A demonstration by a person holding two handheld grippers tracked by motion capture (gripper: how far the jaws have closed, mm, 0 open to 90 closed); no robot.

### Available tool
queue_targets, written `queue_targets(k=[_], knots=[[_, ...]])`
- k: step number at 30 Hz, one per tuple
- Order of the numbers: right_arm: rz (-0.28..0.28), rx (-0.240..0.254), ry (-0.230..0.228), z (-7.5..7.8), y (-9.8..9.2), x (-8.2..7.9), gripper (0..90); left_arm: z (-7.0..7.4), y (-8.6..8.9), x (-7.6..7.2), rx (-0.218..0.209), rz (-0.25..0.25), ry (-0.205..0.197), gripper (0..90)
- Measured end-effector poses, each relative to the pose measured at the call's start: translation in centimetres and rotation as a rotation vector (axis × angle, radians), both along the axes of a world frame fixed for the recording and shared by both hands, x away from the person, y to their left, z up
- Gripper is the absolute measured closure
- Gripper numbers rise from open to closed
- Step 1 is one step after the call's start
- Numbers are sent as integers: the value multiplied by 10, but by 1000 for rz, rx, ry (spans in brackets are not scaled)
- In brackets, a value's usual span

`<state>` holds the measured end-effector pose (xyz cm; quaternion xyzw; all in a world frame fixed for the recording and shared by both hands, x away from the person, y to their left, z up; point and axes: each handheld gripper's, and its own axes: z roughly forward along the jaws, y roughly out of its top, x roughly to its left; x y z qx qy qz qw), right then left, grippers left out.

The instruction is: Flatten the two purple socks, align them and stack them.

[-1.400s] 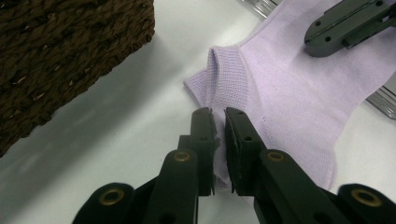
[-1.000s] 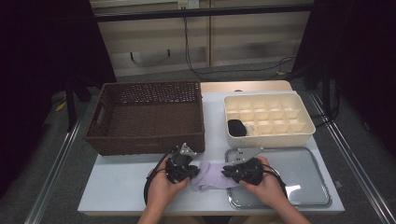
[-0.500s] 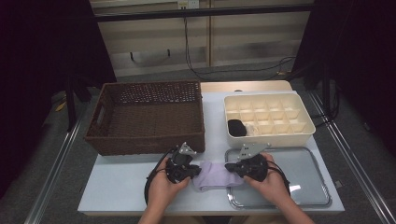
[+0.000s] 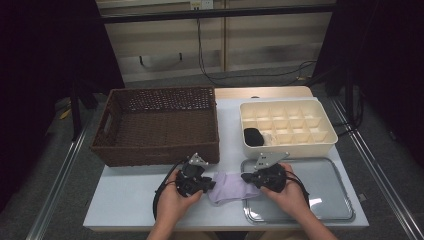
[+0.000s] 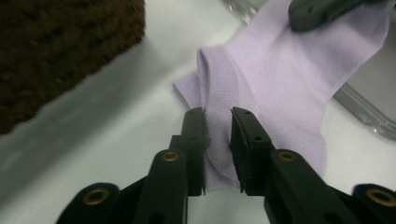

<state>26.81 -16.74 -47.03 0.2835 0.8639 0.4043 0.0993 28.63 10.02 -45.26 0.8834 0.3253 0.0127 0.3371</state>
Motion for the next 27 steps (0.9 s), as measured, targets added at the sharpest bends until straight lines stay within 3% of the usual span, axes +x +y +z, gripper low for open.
queue_targets(k=[2,4,7,10,12,17,21,25,27], knots=[[0,-4,0,-1,1,0,900,5,0,1,-19,15,-40,709],[5,-4,1,-2,1,0,900,6,-2,3,-19,5,-43,704],[7,0,-2,-1,0,0,900,-1,-7,6,-31,-17,-28,694],[5,4,1,-2,-1,-1,900,-8,-11,8,-14,-25,-26,705],[0,3,0,-2,-1,-1,900,-10,-13,9,-8,-47,-13,759],[-4,4,-2,-2,-2,-2,900,-6,-15,6,4,-52,-20,856],[-7,3,-5,-1,-2,-2,900,2,-11,4,-3,-44,-32,864],[-10,19,-15,2,-4,0,900,3,-6,3,-21,-27,-18,865],[-18,25,-23,3,-5,1,900,1,-6,2,-5,-27,1,864]])
